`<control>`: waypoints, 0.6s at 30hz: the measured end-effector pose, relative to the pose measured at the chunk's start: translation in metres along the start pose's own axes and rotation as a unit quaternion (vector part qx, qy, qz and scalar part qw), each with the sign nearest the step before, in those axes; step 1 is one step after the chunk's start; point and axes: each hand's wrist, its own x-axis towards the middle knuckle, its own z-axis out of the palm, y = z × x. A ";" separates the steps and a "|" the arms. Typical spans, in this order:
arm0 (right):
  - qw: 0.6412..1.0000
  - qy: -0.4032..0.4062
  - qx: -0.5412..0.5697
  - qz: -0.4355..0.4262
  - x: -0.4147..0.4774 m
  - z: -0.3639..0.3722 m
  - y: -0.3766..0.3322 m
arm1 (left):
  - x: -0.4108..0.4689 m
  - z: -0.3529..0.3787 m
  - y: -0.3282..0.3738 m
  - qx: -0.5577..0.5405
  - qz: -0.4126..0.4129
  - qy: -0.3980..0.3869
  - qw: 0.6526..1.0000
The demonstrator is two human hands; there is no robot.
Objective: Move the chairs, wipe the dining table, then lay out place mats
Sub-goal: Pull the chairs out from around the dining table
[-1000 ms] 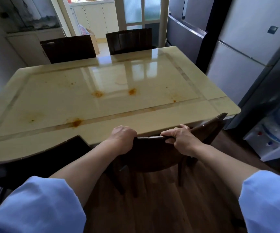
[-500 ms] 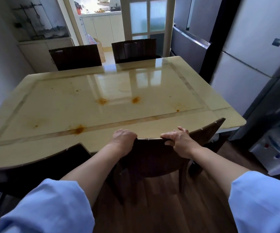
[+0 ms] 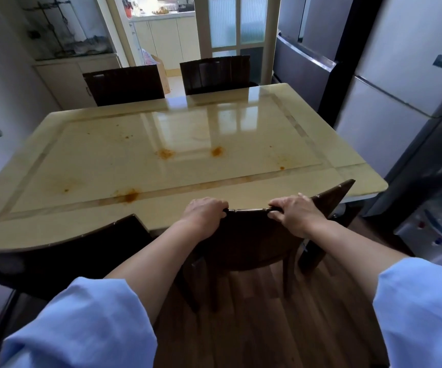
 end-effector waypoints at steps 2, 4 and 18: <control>0.999 0.003 -0.028 0.017 -0.001 -0.003 0.012 | 0.002 0.001 0.004 0.007 -0.001 0.008 1.000; 0.999 0.016 -0.028 0.013 0.001 -0.004 0.021 | 0.006 0.003 0.005 0.014 -0.005 0.010 1.000; 0.999 0.021 0.049 0.010 -0.011 -0.014 -0.013 | -0.013 -0.014 0.023 0.011 -0.012 0.034 0.999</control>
